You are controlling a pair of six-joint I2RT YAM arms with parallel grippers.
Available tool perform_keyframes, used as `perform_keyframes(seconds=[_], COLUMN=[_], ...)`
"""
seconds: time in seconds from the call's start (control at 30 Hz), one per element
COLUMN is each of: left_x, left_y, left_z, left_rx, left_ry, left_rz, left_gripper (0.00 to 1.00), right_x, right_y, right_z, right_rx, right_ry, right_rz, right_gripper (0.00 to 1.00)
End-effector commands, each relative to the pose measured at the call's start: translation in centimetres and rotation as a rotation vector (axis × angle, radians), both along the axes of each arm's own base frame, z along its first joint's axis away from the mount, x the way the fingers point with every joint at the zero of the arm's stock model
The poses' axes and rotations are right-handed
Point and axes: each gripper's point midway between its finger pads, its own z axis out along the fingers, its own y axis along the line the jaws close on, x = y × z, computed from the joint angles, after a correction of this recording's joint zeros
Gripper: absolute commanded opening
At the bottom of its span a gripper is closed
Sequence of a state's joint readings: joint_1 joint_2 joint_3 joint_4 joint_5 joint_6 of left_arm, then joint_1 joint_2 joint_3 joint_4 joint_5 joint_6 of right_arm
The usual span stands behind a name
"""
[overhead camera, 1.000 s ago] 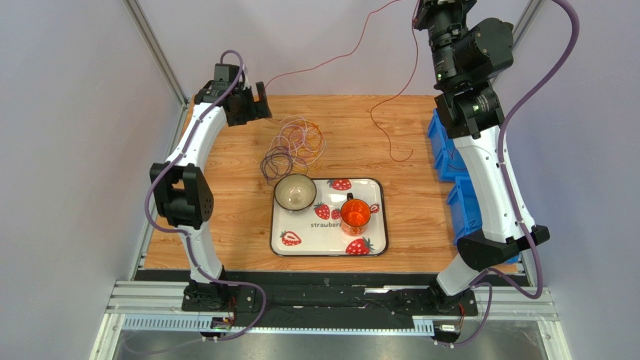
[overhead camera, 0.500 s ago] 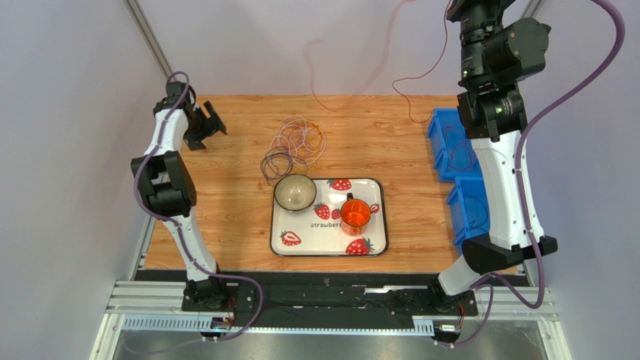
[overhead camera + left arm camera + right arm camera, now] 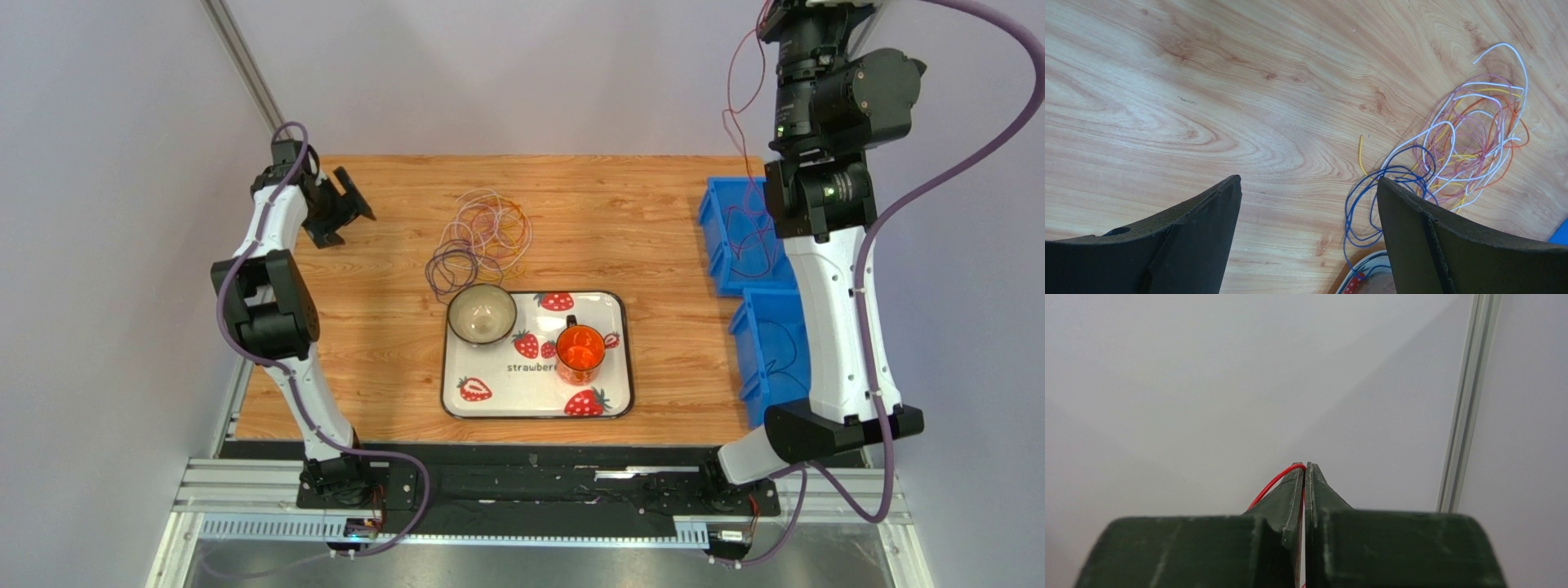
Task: Untangle the cables
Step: Place the cable in the bin.
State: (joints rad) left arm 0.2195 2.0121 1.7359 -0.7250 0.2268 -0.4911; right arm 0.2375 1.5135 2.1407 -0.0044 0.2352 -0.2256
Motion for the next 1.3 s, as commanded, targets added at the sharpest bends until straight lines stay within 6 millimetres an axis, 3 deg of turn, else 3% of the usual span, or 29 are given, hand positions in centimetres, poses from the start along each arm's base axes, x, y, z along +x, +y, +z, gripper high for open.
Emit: perform_keyframes(seconds=[0.0,0.03,0.17,0.2,0.27,0.3,0.37,0.4,0.43,0.5,0.53,0.6,0.63,0.7,0.73,0.77,0.8,0.83,0.9,1.03,1.13,1.23,1.27], left_x=[0.9,0.9,0.5,-0.1,-1.2,-2.1,-3.9,-5.2,-6.5,-8.9,-10.3,-12.6,-14.1,-16.2,-17.5,-18.2,-19.1,-20.0,-21.1,-22.6,-23.0,-23.8,-23.8], left_y=[-1.0,-1.5,-3.9,-4.5,-5.5,-6.0,-6.9,-7.5,-8.2,-9.3,-10.1,-10.4,-10.8,-10.7,-10.8,-10.9,-10.7,-10.9,-11.1,-11.1,-11.6,-12.5,-12.7], left_z=[4.6,5.2,8.2,9.7,10.1,11.8,11.5,13.1,11.9,13.3,11.7,12.1,10.5,10.9,9.7,9.5,10.1,9.5,10.1,8.9,9.3,8.9,8.8], left_rx=[-0.035,-0.042,-0.069,-0.079,-0.099,-0.103,-0.118,-0.123,-0.137,-0.116,-0.115,-0.070,-0.067,-0.021,-0.012,-0.003,0.017,0.014,0.026,0.060,0.063,0.066,0.070], left_ry=[-0.148,-0.163,-0.240,-0.275,-0.282,-0.316,-0.306,-0.342,-0.316,-0.365,-0.332,-0.358,-0.320,-0.345,-0.313,-0.311,-0.337,-0.323,-0.362,-0.364,-0.371,-0.349,-0.347], left_rz=[-0.024,-0.037,-0.097,-0.113,-0.130,-0.146,-0.163,-0.182,-0.197,-0.241,-0.267,-0.299,-0.313,-0.328,-0.342,-0.344,-0.338,-0.340,-0.346,-0.353,-0.375,-0.405,-0.410], left_gripper=[0.89,0.89,0.91,0.91,0.91,0.93,0.93,0.93,0.93,0.93,0.93,0.93,0.93,0.93,0.93,0.93,0.93,0.93,0.93,0.93,0.93,0.93,0.93], right_x=[-2.9,-2.3,-2.2,-2.3,-2.0,-2.0,-1.7,-1.7,-1.3,-1.3,-0.7,-1.1,-1.1,-1.1,-1.2,-0.7,-0.8,-1.5,-1.1,-1.9,-1.5,0.2,1.7], right_y=[-2.7,-3.5,-4.8,-5.0,-5.4,-5.5,-6.0,-6.2,-6.5,-6.7,-6.8,-7.2,-7.7,-7.6,-8.6,-8.9,-9.0,-9.4,-9.7,-11.0,-12.4,-14.1,-14.8], right_z=[1.0,0.0,-0.7,-0.6,-0.7,-0.7,-0.7,-0.7,-0.8,-0.2,-0.4,0.7,1.0,2.0,2.4,2.4,2.8,3.8,4.1,5.3,4.5,2.3,0.4], right_rx=[-0.016,-0.016,0.006,0.001,-0.008,-0.017,-0.022,-0.014,-0.011,-0.010,-0.015,-0.011,0.004,0.018,0.025,0.031,0.034,0.038,0.051,0.049,0.056,0.089,0.097], right_ry=[-0.094,-0.072,-0.063,-0.065,-0.060,-0.062,-0.059,-0.059,-0.056,-0.067,-0.058,-0.085,-0.089,-0.114,-0.125,-0.123,-0.136,-0.162,-0.172,-0.217,-0.200,-0.161,-0.117], right_rz=[-0.079,-0.101,-0.109,-0.114,-0.126,-0.130,-0.144,-0.146,-0.151,-0.151,-0.156,-0.165,-0.168,-0.148,-0.163,-0.165,-0.163,-0.170,-0.166,-0.189,-0.197,-0.174,-0.174], right_gripper=[0.00,0.00,0.00,0.00,0.00,0.00,0.00,0.00,0.00,0.00,0.00,0.00,0.00,0.00,0.00,0.00,0.00,0.00,0.00,0.00,0.00,0.00,0.00])
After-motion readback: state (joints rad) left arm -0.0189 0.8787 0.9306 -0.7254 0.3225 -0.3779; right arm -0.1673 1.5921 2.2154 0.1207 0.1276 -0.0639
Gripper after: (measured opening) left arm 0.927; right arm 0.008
